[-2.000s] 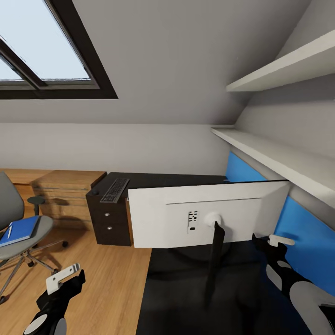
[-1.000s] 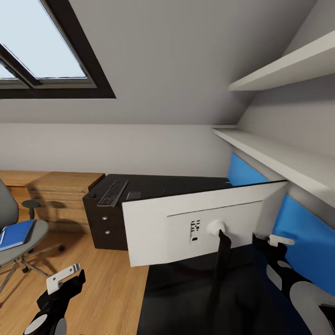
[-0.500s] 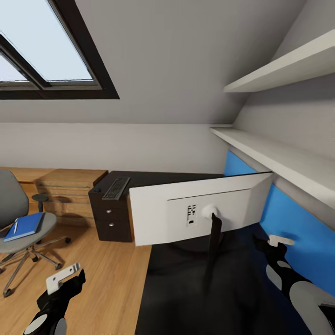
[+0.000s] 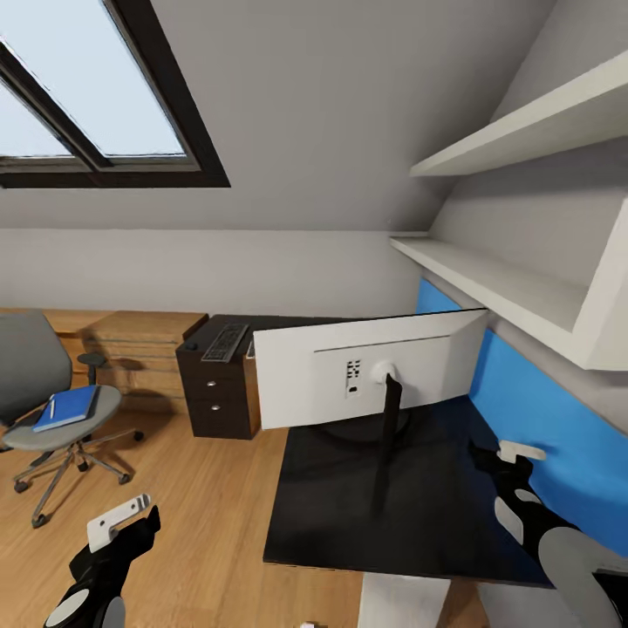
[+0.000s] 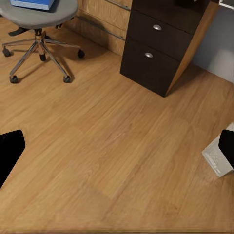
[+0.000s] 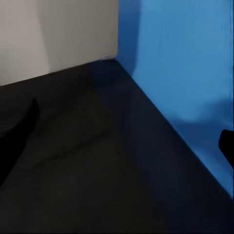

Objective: In the bedroom, organize the workspace by keeping the computer under the desk, ensuring the monitor is on the desk, placing the keyboard on the desk next to the monitor, placing the mouse on the desk next to the keyboard, moving the folder from the swivel chair onto the desk next to the mouse, stacking the notebook on top of the folder with the pen on top of the notebook, and positioning the swivel chair next to the desk.

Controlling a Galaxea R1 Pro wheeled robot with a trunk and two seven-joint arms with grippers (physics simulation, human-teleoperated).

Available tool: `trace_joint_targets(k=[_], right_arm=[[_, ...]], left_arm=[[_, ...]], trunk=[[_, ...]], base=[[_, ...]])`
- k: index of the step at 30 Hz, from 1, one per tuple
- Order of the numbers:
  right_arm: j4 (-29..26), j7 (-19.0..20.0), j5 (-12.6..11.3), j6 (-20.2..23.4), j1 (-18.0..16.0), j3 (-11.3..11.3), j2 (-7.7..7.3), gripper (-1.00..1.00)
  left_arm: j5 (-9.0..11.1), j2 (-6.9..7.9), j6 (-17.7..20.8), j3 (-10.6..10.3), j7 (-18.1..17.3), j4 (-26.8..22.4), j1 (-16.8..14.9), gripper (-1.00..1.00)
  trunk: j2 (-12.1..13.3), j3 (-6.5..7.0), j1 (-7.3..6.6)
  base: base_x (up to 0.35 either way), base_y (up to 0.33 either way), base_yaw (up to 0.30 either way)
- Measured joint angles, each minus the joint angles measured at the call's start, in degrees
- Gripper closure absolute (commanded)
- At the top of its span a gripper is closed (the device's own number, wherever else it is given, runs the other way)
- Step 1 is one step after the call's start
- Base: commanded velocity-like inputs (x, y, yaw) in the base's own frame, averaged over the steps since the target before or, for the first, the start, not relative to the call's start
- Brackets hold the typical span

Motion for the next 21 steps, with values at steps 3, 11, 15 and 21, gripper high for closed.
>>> trace_joint_targets(k=[3, 11, 15, 21], right_arm=[[0.03, -0.05, 0.01, 0.0, 0.0, -0.02, 0.37, -1.0], [0.03, -0.11, 0.05, 0.0, 0.02, 0.02, 2.37, -1.0], [-0.21, -4.58, 0.09, 0.04, 0.0, 0.08, 5.61, -1.0], [-0.04, -8.31, 2.4, 0.11, 0.08, 0.1, 9.98, -1.0]], left_arm=[[0.01, -0.01, -0.04, -0.04, -0.01, -0.01, 0.01, -1.0], [0.01, -0.01, -0.06, -0.06, 0.02, -0.01, 0.0, -1.0], [0.01, -0.03, -0.07, -0.19, -0.02, 0.04, 0.0, -1.0], [-0.13, 0.01, 0.0, -2.27, 0.18, 0.42, 0.0, -1.0]], trunk=[[0.01, 0.0, 0.0], [0.01, 0.0, 0.0], [0.0, 0.0, 0.0], [0.0, 0.0, -0.03]], base=[[-0.334, 0.015, 0.0], [-0.334, 0.076, 0.0], [-0.334, 0.097, 0.0], [-0.145, 0.035, 0.148]])
